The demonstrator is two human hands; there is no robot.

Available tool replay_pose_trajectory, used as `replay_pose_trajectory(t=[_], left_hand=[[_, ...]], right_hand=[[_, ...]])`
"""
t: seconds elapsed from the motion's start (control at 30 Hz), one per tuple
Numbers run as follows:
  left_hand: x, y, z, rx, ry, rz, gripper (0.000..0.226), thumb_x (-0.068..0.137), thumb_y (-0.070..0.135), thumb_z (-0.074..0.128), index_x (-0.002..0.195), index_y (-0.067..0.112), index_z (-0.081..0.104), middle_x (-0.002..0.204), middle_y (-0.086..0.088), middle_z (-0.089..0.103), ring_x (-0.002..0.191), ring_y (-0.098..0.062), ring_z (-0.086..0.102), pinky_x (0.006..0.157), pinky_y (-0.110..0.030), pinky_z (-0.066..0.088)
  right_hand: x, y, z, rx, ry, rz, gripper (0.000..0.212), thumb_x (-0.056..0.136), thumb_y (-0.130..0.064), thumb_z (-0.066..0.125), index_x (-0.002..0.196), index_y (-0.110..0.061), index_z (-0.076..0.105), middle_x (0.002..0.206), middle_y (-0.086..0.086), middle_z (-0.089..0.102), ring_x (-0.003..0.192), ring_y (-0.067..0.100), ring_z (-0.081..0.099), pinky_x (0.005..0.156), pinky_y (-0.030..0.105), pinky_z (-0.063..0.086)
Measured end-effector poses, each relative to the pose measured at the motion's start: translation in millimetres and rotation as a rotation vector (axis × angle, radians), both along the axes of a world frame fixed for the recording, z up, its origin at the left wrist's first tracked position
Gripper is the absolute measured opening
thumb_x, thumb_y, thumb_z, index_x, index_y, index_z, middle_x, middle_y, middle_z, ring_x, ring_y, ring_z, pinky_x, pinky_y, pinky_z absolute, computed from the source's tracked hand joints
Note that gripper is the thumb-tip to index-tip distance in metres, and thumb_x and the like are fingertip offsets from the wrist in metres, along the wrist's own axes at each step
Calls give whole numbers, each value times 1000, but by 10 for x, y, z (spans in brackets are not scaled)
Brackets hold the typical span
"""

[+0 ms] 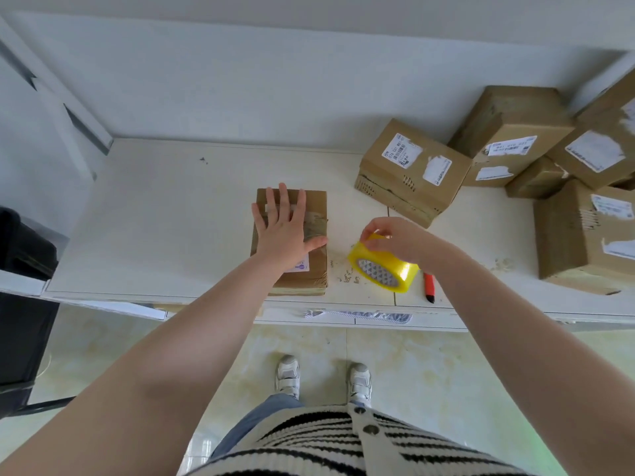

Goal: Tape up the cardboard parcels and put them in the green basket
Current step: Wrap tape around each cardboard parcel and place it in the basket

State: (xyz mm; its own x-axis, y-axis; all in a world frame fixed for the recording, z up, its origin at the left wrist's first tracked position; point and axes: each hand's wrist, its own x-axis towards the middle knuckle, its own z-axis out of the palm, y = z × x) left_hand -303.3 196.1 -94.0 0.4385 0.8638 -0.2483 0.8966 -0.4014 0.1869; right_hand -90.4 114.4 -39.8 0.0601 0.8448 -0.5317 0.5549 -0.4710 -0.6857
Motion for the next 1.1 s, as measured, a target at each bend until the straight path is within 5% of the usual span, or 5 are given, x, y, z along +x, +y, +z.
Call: replay_pose_trajectory(t=[0.1,0.23,0.47,0.77,1.1], left_hand=[[105,-219,128,148,-289,-84,71,94,52,54,154,23,31,164,-16,13,152,-34,2,120,-57,-4],[389,-579,383,-237,-859,11,30,86,34,73,110,16,70,121,2,66,114,-12,59,98,-40,50],[584,-650,540,-247,-988,296,9,84,13,76,81,16,69,96,6,70,94,-8,66,74,-9,43],[673,-681,683,-286,-961,323,9,91,15,69,84,15,63,86,5,66,83,-11,62,77,-25,48],[633,-615,758,-214,-971,212,36,86,12,74,105,25,46,103,8,57,66,2,59,65,-7,44]], right_hand=[[18,-245,31,87,169,-255,16,97,-16,54,96,-28,65,114,3,60,98,26,55,85,39,46],[-118,-413,43,224,218,-390,27,96,-6,50,92,-30,64,115,2,65,109,31,57,100,50,41],[-255,-478,49,366,290,-477,34,95,-5,52,90,-36,65,98,-17,67,80,8,59,77,32,49],[-227,-447,25,483,252,-493,28,93,-3,60,96,-31,61,103,-13,63,85,-5,59,70,15,48],[-292,-413,52,295,491,-761,16,97,-22,58,81,-19,60,84,9,53,80,24,46,74,41,38]])
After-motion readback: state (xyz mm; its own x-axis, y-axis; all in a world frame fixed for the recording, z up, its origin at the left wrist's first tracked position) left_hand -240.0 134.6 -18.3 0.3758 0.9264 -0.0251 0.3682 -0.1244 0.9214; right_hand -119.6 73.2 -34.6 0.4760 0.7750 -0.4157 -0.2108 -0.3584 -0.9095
